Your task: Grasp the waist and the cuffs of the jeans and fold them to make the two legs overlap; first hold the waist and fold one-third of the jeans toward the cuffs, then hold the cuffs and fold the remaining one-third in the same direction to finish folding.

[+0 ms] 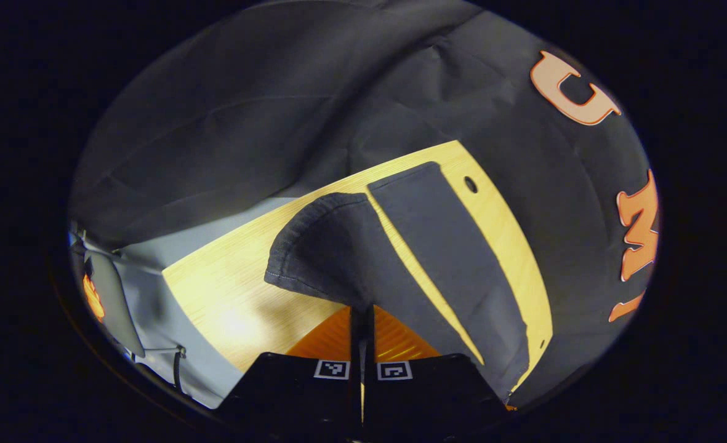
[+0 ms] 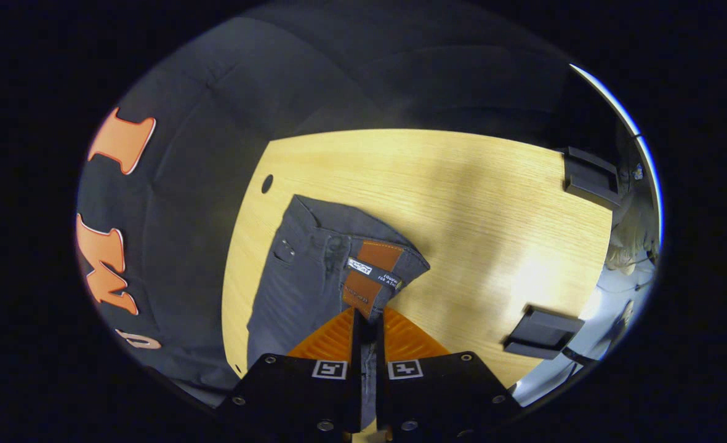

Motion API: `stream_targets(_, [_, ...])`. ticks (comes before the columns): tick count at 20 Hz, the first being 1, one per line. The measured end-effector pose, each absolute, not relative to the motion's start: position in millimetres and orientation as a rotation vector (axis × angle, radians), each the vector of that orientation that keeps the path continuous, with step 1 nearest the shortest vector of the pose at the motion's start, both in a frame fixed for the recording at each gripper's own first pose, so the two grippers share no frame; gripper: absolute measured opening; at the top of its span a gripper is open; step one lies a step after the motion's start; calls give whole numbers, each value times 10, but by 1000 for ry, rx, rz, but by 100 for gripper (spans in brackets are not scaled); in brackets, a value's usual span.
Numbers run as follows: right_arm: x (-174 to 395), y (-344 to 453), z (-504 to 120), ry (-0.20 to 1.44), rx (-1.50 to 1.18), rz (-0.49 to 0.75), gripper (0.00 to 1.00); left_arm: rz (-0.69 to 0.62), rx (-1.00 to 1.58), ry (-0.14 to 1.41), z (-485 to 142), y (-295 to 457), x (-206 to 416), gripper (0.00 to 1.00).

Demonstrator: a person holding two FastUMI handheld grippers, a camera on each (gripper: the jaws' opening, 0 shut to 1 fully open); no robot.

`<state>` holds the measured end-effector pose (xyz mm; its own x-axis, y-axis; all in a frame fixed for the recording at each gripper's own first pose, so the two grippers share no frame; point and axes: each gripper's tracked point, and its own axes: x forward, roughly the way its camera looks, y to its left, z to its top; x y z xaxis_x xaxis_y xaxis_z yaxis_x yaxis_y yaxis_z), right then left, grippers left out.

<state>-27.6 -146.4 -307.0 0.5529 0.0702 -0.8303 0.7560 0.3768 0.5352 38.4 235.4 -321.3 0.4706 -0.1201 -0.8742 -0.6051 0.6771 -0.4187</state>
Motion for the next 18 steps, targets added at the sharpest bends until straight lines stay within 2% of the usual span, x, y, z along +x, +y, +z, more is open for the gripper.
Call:
stream_targets(6, [-20, -1423, -2603, 818, 1136, -601, 10, 211, -799, 1062, -3118, 2450, 975, 2])
stream_targets(10, [55, -1436, -2521, 804, 1167, -656, 10, 167, -786, 1093, -3204, 2464, 1330, 2])
stream_targets(18, [493, -1444, -2645, 860, 1207, -638, 10, 220, -711, 1120, -3314, 2379, 1994, 2])
